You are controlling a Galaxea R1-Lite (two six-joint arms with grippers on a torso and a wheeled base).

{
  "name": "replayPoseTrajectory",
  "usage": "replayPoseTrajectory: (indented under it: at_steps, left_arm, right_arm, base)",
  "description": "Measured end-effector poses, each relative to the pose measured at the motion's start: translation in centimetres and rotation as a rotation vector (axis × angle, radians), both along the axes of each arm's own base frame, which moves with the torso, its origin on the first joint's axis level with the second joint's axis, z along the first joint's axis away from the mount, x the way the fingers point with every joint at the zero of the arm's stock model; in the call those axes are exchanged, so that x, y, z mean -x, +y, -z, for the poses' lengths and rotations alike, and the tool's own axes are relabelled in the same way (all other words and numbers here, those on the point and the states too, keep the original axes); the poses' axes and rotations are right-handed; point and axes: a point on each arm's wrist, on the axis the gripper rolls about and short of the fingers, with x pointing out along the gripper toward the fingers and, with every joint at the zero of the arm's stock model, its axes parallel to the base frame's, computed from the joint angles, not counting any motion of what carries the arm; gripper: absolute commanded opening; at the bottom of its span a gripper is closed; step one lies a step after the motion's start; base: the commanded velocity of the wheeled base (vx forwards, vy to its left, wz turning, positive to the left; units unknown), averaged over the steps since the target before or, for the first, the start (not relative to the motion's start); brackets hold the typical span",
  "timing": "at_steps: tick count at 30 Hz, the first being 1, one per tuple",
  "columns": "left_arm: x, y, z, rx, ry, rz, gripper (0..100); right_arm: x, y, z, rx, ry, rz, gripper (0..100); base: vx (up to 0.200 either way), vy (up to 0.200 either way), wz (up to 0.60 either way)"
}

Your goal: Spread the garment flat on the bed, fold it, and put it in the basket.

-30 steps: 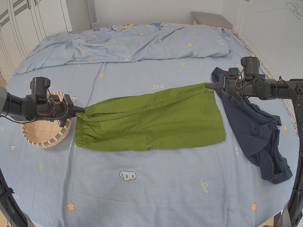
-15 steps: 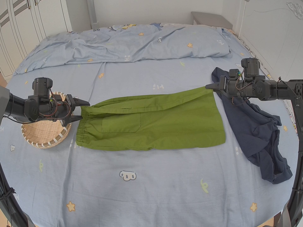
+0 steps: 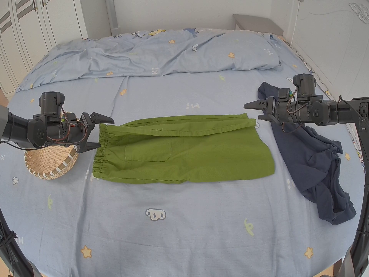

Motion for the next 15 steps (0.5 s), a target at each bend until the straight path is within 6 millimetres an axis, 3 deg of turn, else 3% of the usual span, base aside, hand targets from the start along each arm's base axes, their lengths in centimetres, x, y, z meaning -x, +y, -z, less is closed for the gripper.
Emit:
replayPoseTrajectory:
  at_steps: [7,15]
  left_arm:
    - [1.5,-3.5,-1.3,0.009,-0.017,0.084,100]
    - [1.5,-7.8,-0.7,-0.014,-0.062,0.154,100]
  right_arm:
    - [2.8,-0.5,0.4,0.002,0.065,0.007,100]
    - [7.2,-1.3,-0.8,-0.021,0.043,0.019,100]
  base:
    - [0.000,0.000,0.00]
    - [0.000,0.000,0.00]
